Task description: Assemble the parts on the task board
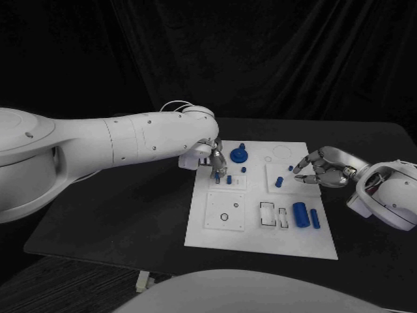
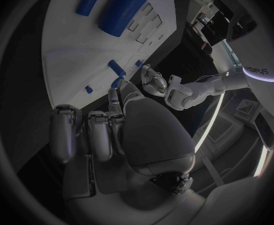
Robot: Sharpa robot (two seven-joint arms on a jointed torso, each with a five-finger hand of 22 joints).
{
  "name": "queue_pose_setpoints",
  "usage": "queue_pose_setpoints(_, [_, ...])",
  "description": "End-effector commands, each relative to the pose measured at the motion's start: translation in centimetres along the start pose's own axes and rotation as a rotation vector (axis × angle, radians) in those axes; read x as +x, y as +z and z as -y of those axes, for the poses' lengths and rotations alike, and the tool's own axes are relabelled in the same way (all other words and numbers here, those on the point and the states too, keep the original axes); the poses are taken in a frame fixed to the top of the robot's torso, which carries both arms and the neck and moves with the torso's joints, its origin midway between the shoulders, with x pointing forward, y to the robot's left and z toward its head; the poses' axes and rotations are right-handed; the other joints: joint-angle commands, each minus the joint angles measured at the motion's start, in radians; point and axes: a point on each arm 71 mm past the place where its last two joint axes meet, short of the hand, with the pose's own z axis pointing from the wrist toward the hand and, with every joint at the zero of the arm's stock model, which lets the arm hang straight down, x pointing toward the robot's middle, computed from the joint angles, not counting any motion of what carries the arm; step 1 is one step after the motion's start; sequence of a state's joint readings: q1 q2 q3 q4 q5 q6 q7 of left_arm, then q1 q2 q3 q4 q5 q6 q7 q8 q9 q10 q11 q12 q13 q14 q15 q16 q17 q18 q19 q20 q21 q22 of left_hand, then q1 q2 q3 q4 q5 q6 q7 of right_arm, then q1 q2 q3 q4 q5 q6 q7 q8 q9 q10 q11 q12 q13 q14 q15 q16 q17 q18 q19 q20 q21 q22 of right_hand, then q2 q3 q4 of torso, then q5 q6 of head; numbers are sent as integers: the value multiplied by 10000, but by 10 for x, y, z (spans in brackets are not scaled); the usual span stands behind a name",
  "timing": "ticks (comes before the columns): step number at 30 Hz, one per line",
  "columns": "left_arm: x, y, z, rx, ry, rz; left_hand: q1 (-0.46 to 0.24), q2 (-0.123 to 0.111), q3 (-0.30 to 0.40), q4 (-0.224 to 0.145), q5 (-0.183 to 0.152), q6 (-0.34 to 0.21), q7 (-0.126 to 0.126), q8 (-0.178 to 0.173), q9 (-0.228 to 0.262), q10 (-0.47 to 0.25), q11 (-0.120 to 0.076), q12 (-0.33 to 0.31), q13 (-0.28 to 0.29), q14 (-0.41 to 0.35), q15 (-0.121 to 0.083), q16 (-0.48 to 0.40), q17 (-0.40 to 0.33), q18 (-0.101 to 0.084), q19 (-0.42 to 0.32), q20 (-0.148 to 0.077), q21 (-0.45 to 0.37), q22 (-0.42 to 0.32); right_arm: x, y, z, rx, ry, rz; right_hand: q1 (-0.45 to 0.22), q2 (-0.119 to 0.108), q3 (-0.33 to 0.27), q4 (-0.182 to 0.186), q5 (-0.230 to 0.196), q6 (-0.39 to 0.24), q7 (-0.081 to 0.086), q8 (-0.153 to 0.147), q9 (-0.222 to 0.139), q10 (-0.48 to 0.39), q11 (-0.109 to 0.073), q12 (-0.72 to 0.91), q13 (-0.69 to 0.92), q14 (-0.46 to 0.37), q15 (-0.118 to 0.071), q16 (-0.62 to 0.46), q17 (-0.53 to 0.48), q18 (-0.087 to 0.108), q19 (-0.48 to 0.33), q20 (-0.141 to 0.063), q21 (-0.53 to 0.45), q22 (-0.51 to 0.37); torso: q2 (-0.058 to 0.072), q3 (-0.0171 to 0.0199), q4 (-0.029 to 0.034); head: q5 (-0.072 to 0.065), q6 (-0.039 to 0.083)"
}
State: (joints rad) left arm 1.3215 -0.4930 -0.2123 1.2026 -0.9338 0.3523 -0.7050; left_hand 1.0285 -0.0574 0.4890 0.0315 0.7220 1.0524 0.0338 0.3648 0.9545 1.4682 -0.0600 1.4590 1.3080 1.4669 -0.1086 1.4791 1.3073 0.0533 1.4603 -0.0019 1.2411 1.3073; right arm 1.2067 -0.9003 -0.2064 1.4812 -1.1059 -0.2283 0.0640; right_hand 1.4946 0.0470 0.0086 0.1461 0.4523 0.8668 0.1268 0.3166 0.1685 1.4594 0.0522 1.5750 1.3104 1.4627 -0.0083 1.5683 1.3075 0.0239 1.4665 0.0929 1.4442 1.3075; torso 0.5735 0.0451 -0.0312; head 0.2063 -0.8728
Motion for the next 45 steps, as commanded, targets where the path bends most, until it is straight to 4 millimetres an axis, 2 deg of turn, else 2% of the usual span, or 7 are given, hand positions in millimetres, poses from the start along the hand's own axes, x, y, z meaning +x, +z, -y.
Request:
queue_pose_setpoints(1, [0,-3,-1,-244,96,-219,-22,99,1587,-1550,32,138,-210,44,8,622,-26,-16,1801,852,-55,-39,2044,156,-51,-3,-35,1175,2,0,2,172,13,-126,112,25,-5,-74,52,33,26,-69,-13,1114,8,-42,2604,1081,-19,25,2633,144,117,65,-58,2123,-6,1,-2,-10,2])
queue_pose_setpoints(9, [-8,-8,-1,-283,497,-558,-32,99,1606,-1563,8,134,-212,50,29,633,-31,6,1818,857,-59,-17,2058,154,-49,-4,-27,1183,2,0,1,173,14,-165,112,25,-5,-74,52,33,26,-69,-13,1114,8,-42,2604,1081,-19,25,2633,144,117,65,-58,2123,2,2,4,-2,2])
queue_pose_setpoints(16, [-15,-8,1,-340,846,-1194,-75,101,1670,-1606,-156,139,-221,56,78,653,-37,50,1851,874,-65,58,2105,158,-56,-9,-45,1191,3,0,0,148,18,-155,124,31,8,-88,52,41,27,-66,-12,1114,10,-42,2604,1081,-17,25,2633,148,107,66,-73,2118,12,0,5,-26,2])
queue_pose_setpoints(27, [-22,-4,4,-378,627,-1516,-105,112,1738,-1638,-292,129,-224,43,105,648,-27,33,1840,874,-58,61,2108,164,-74,-6,-85,1187,2,-1,0,108,25,-118,134,38,21,-101,52,52,29,-63,-10,1114,13,-42,2604,1081,-16,25,2633,148,105,68,-77,2116,10,0,-9,-73,2])
queue_pose_setpoints(44, [-23,5,6,-419,-82,-1283,-116,129,1792,-1662,-364,123,-216,30,119,647,-26,27,1837,876,-52,78,2119,155,-67,-2,-51,1211,3,0,-1,94,24,-136,141,41,29,-111,52,56,31,-62,-10,1114,16,-42,2604,1081,-14,25,2633,150,100,69,-84,2114,9,3,0,-49,2])
queue_pose_setpoints(45, [-23,5,6,-404,-144,-1320,-133,138,1836,-1685,-440,126,-216,22,129,650,-26,29,1838,877,-56,75,2118,158,-69,-4,-61,1214,3,0,-1,98,24,-139,141,41,29,-111,52,56,31,-62,-10,1114,16,-42,2604,1081,-14,25,2633,150,100,69,-84,2114,10,2,3,-46,2])
